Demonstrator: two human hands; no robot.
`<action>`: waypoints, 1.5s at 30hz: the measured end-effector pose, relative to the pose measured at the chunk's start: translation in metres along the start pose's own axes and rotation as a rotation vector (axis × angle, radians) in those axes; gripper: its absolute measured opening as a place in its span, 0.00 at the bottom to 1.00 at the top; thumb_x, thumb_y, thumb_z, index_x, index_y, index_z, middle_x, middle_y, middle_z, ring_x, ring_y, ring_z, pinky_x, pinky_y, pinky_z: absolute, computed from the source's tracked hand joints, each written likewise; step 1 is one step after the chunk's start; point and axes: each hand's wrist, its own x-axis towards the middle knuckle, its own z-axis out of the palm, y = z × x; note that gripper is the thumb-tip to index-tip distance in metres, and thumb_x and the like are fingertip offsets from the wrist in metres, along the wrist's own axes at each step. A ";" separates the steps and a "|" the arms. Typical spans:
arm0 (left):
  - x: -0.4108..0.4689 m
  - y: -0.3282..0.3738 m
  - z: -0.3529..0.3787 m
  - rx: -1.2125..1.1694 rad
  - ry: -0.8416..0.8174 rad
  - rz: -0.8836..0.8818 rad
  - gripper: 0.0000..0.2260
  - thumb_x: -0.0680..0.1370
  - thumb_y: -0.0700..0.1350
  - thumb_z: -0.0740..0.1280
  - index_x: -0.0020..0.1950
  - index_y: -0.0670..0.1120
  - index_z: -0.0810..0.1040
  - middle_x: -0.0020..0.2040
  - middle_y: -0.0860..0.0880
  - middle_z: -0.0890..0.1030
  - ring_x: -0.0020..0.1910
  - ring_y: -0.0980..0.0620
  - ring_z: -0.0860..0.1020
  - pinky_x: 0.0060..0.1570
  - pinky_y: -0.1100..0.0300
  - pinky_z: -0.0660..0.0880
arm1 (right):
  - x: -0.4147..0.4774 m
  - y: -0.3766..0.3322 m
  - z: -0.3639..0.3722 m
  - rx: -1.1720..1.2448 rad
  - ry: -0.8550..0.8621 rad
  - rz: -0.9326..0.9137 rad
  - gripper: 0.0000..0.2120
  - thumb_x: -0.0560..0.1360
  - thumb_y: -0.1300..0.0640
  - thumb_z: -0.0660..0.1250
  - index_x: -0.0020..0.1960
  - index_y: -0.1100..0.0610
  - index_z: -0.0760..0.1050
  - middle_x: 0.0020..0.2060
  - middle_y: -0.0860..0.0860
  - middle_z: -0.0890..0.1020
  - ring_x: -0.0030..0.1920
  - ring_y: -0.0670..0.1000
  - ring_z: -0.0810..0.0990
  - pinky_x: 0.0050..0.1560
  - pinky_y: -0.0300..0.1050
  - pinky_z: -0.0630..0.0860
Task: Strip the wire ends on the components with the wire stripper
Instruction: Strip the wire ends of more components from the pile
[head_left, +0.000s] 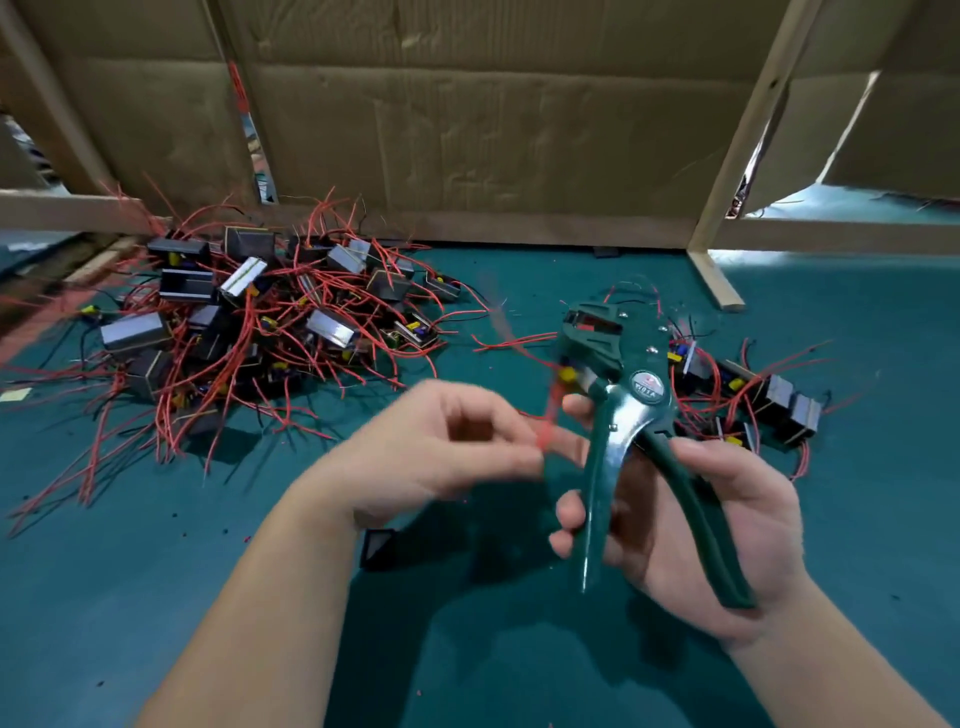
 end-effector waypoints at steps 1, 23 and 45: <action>0.000 0.000 0.006 0.047 -0.102 -0.023 0.01 0.69 0.45 0.74 0.38 0.50 0.83 0.31 0.52 0.79 0.28 0.58 0.72 0.29 0.68 0.68 | 0.000 0.000 0.000 0.010 -0.028 -0.003 0.30 0.65 0.56 0.74 0.65 0.62 0.74 0.68 0.61 0.71 0.43 0.62 0.81 0.49 0.60 0.78; 0.009 -0.008 0.014 -0.478 -0.164 0.085 0.06 0.80 0.33 0.57 0.47 0.37 0.73 0.28 0.49 0.78 0.18 0.56 0.72 0.24 0.67 0.70 | 0.003 0.012 0.005 -0.182 -0.295 0.173 0.23 0.75 0.57 0.60 0.68 0.64 0.63 0.61 0.61 0.75 0.48 0.61 0.78 0.53 0.57 0.74; 0.011 0.003 -0.004 -0.355 0.543 0.062 0.10 0.70 0.51 0.71 0.30 0.49 0.82 0.32 0.46 0.67 0.22 0.58 0.64 0.22 0.66 0.64 | 0.000 0.001 -0.006 -0.159 0.041 0.096 0.30 0.62 0.54 0.76 0.62 0.64 0.75 0.61 0.70 0.75 0.41 0.66 0.80 0.47 0.64 0.77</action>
